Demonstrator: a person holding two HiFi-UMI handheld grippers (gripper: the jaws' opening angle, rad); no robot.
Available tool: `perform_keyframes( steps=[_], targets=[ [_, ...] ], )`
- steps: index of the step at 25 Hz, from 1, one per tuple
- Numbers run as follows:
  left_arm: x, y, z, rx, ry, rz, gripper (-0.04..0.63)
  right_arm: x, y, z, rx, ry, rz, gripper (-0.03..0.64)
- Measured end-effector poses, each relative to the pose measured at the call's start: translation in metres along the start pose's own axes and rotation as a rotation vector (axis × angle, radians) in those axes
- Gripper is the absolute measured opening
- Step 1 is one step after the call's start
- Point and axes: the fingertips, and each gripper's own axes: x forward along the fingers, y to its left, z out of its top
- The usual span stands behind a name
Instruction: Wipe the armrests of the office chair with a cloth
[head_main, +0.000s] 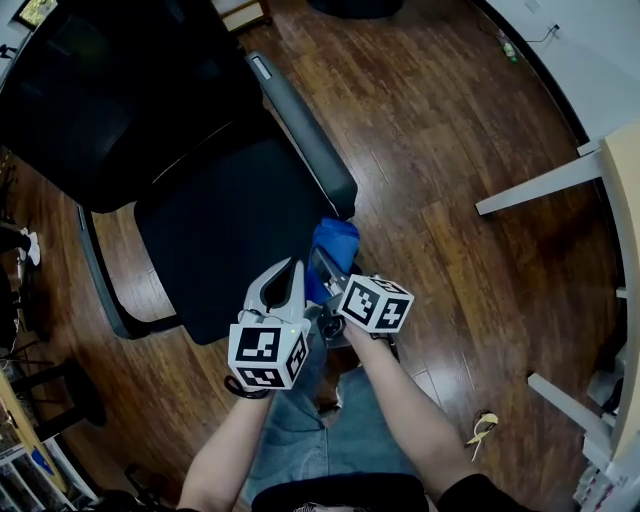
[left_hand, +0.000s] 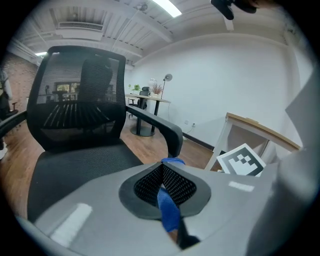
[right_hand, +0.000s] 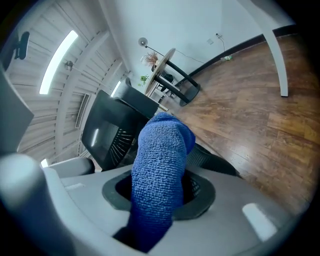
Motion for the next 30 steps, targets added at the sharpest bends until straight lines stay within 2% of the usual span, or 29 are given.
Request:
perform_keyframes(
  steps=[8,13,22,26,30],
  targets=[
    [-0.005,-0.027,0.034,0.021,0.011,-0.038,0.005,-0.052,0.053,0.066,-0.101,-0.157,0.059,0.137],
    [0.002,-0.044,0.054,0.035,-0.003,-0.069,0.005,-0.058,0.069,0.096,-0.15,-0.229,0.066,0.137],
    [0.025,-0.03,0.027,0.045,0.032,-0.074,0.005,-0.044,0.021,0.083,-0.073,-0.287,0.03,0.14],
    [0.034,-0.03,0.012,0.047,0.049,-0.075,0.005,-0.035,-0.01,0.065,-0.02,-0.253,-0.016,0.14],
    [0.046,-0.035,0.003,0.055,0.048,-0.086,0.005,-0.022,-0.035,0.055,0.025,-0.23,-0.026,0.14]
  ],
)
